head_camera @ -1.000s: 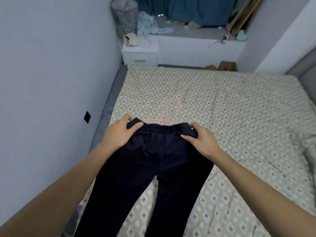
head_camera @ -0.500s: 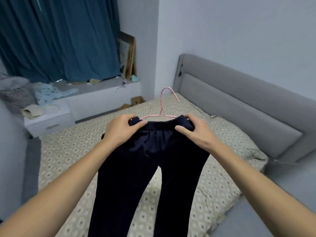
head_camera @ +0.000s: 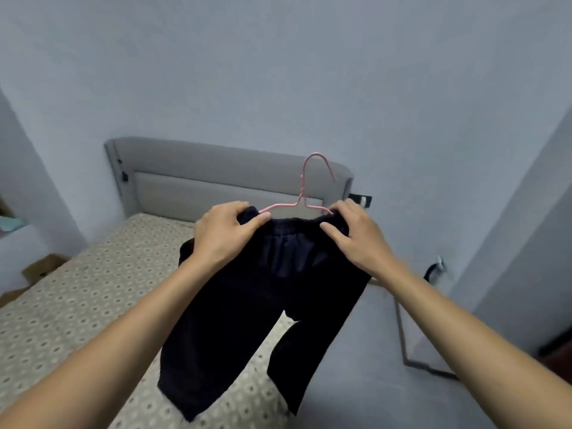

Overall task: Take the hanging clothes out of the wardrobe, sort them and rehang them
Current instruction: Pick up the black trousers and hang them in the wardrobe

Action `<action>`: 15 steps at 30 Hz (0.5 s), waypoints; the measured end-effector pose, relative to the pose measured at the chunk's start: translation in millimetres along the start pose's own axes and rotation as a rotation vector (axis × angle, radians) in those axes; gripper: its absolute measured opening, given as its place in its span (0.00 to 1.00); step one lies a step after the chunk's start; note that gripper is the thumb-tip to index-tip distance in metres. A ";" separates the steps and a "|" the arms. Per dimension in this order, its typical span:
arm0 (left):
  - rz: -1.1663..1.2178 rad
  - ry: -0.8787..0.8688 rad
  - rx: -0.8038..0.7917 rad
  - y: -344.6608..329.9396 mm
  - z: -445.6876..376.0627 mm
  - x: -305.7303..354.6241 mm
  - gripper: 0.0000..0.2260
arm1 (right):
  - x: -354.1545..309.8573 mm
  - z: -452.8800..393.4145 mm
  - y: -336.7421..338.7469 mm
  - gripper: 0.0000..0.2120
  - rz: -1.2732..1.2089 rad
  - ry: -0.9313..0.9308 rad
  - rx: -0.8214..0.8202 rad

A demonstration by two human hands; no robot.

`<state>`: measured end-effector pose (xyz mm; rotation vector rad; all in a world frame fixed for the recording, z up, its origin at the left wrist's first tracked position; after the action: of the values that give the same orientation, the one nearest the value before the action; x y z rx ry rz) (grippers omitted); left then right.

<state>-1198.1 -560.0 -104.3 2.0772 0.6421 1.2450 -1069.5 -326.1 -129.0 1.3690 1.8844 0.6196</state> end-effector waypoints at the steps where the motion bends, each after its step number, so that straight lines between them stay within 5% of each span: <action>1: 0.017 -0.017 -0.022 -16.2 -1.0 23.2 0.24 | 16.0 8.7 18.6 0.12 0.008 -0.020 0.014; 10: 0.148 -0.191 -0.190 -146.9 16.1 216.3 0.29 | 144.5 92.6 185.7 0.14 0.110 -0.251 0.315; 15: 0.149 -0.265 -0.216 -207.4 31.3 301.6 0.32 | 200.1 139.5 240.5 0.15 0.204 -0.317 0.315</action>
<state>-1056.9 -221.3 -87.1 2.0862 0.2269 1.0413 -852.5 -63.4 -94.7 1.7621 1.6437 0.1861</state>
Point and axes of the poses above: each hand's wrist, its own z-axis away from the middle knuckle, its own y-axis out of the back of the hand, x = y × z, the point moved 10 cm from there along -z, towards the middle knuckle, and after that the axes turned 15 degrees about y, right-handed, at the moved point
